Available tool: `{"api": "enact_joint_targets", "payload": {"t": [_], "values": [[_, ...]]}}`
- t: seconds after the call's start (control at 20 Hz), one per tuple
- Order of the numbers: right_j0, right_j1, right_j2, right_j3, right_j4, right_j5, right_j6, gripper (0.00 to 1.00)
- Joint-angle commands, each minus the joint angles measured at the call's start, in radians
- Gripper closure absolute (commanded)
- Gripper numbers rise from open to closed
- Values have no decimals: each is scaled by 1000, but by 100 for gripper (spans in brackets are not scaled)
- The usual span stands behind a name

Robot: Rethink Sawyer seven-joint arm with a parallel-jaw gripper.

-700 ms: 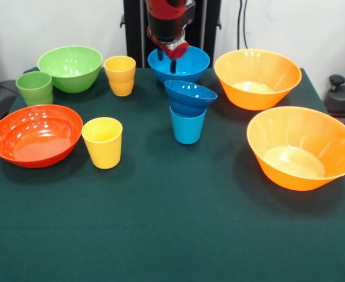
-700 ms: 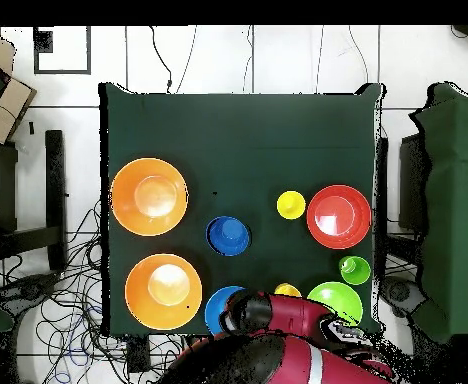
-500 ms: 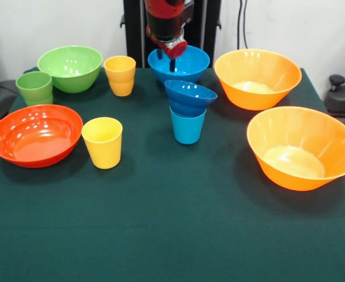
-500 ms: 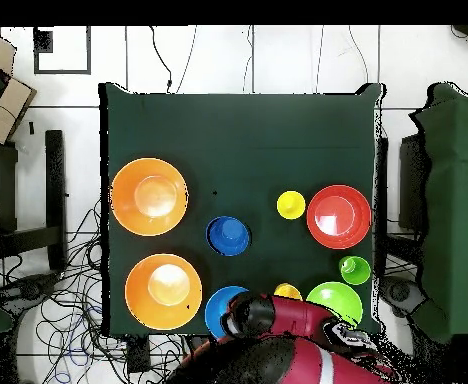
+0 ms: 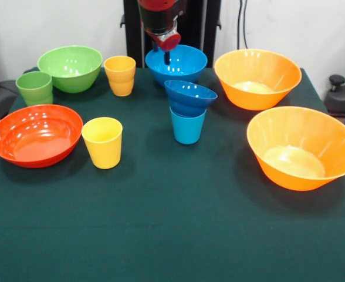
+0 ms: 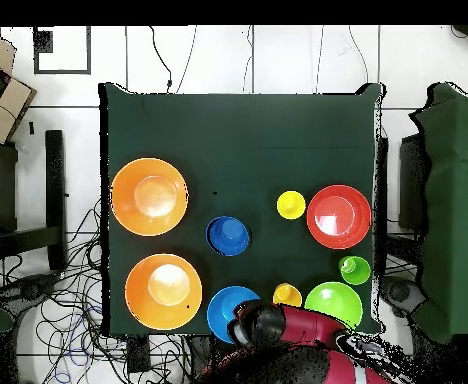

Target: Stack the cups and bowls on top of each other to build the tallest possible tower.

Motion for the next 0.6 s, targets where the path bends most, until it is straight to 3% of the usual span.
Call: {"api": "enact_joint_targets", "payload": {"t": [0.05,0.6], "values": [[7,2,82,1,-41,-66,5,0],[32,12,71,-24,-31,-72,28,0]]}}
